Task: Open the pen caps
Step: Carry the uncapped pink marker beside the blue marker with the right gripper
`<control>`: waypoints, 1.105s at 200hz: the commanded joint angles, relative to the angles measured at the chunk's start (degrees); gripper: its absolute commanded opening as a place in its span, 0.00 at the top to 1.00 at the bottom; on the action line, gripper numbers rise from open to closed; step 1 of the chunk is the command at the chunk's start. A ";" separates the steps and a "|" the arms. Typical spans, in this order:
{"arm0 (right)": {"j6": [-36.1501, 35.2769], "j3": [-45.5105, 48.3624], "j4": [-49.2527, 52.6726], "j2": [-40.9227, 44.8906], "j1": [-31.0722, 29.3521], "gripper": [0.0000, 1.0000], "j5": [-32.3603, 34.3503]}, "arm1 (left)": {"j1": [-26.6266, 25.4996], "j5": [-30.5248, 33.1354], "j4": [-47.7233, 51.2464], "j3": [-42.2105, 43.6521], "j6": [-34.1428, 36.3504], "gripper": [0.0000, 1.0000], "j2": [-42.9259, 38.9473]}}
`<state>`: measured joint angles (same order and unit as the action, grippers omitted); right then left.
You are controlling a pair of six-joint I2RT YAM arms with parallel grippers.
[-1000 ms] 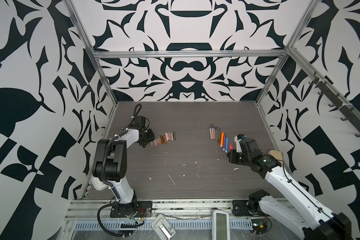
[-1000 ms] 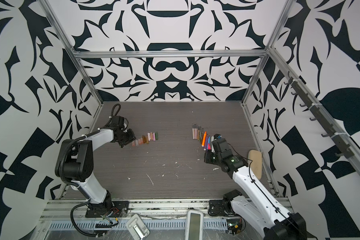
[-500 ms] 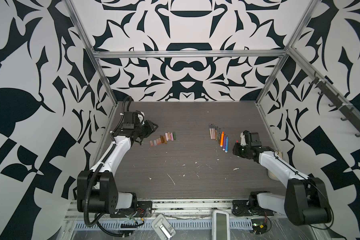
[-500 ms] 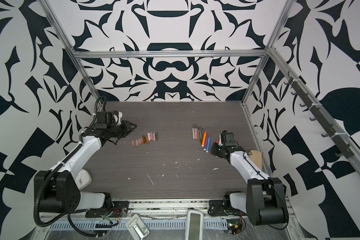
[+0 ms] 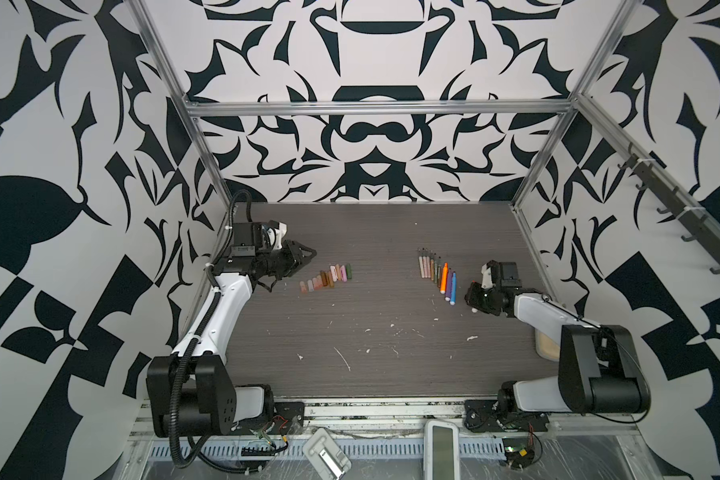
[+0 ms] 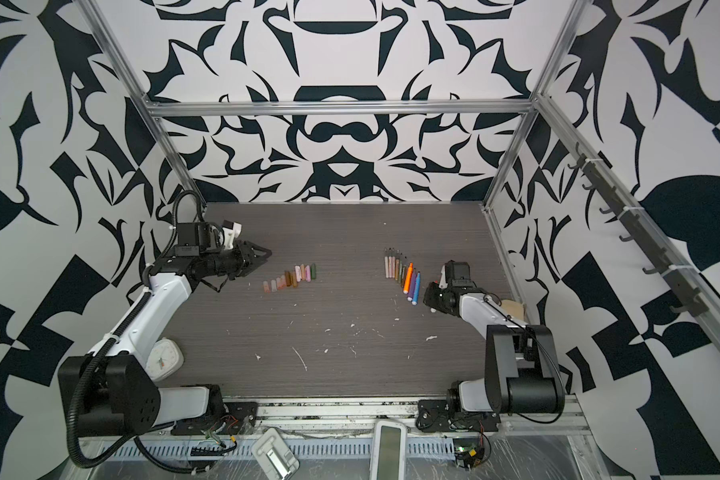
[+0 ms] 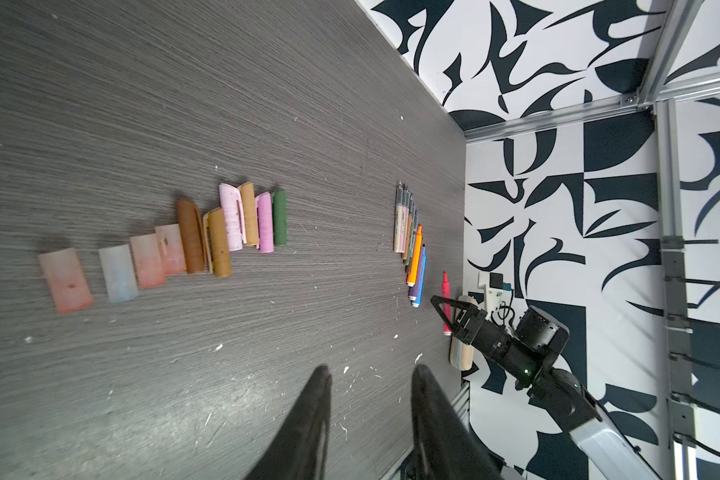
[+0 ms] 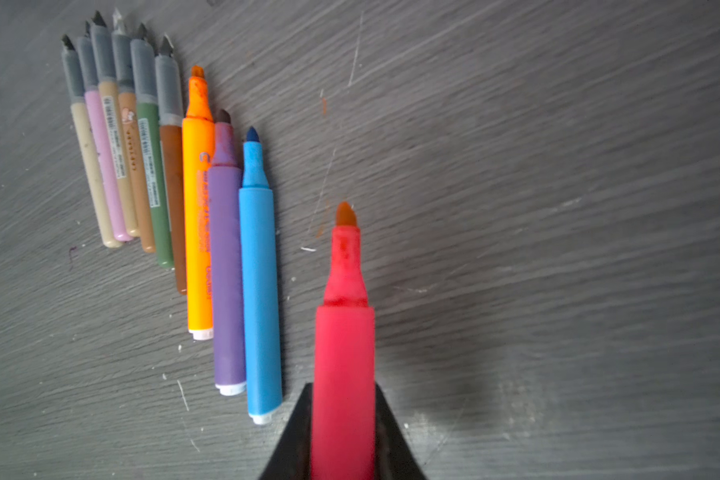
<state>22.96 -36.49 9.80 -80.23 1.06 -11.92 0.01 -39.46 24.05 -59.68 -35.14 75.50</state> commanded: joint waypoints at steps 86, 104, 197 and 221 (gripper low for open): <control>1.16 -3.59 -1.51 -4.67 1.24 0.66 -6.90 | 3.00 -5.45 -0.76 0.38 -0.90 0.64 -1.33; 1.54 -3.52 -1.84 -5.10 1.16 0.68 -7.39 | 3.24 -5.45 -0.76 0.43 -1.04 0.64 -1.33; 2.37 -4.88 -2.59 -8.51 1.28 0.75 -7.58 | 3.42 -5.81 -1.38 0.92 -1.34 0.64 -0.71; 2.25 -6.24 -1.83 -8.08 1.24 0.74 -7.84 | 3.86 -5.75 -1.37 1.02 -1.26 0.64 -0.79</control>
<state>25.15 -40.16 7.49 -89.06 2.17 -19.46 3.25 -44.40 22.98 -59.44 -36.62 75.48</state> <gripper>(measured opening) 0.258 0.363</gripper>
